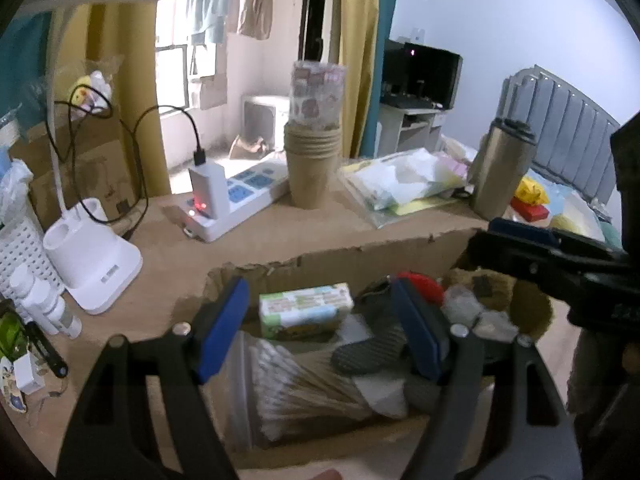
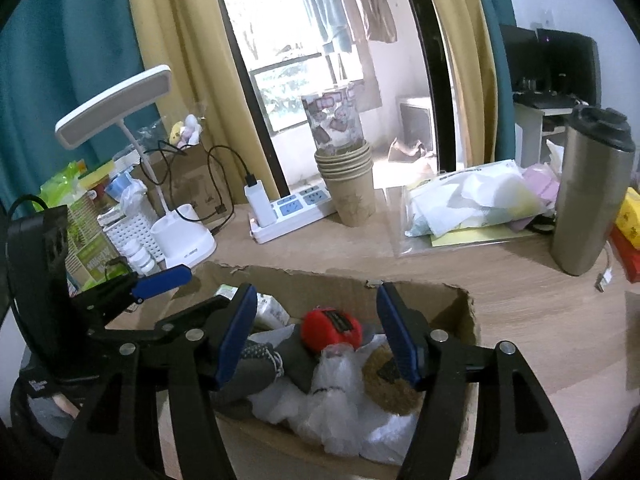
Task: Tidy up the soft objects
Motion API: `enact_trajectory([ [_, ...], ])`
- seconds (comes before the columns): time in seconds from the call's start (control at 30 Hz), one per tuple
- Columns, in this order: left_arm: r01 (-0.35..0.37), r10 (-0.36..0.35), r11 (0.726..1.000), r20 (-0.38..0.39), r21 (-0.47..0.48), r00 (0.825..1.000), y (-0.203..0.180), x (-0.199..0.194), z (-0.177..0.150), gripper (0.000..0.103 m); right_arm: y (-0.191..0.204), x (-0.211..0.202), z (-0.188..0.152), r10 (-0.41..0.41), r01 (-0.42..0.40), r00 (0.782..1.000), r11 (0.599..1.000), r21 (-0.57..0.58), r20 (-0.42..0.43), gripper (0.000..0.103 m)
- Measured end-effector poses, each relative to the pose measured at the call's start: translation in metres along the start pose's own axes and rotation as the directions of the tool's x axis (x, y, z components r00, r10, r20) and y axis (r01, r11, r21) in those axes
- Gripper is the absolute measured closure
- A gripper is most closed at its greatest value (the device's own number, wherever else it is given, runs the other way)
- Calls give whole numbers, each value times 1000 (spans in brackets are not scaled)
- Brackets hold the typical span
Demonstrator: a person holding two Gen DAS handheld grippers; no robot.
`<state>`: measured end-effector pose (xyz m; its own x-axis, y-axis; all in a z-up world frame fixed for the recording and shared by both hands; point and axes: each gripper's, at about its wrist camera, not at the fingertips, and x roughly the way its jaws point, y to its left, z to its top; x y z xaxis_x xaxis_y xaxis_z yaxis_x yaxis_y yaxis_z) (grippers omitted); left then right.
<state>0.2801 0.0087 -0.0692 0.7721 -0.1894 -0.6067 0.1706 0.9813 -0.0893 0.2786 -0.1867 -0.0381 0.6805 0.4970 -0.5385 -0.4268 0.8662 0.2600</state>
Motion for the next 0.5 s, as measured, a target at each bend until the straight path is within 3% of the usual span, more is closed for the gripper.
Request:
enact_trajectory([
  [0.1,-1,1,1000,22,6,1000,-2,-10,0,26,2,-7,-2,-14,14,1000,1000,-19,9,38],
  [0.23,-8,8,1000,59,13,998,-4,-27,1,14,6,-17,-5,-43,45,999,998,-51,23,38],
  [0.5,9,-5,1000,126,-28,992,-4,-63,-9,10,9,-42,-20,-90,94,995,992,-80,49,38],
])
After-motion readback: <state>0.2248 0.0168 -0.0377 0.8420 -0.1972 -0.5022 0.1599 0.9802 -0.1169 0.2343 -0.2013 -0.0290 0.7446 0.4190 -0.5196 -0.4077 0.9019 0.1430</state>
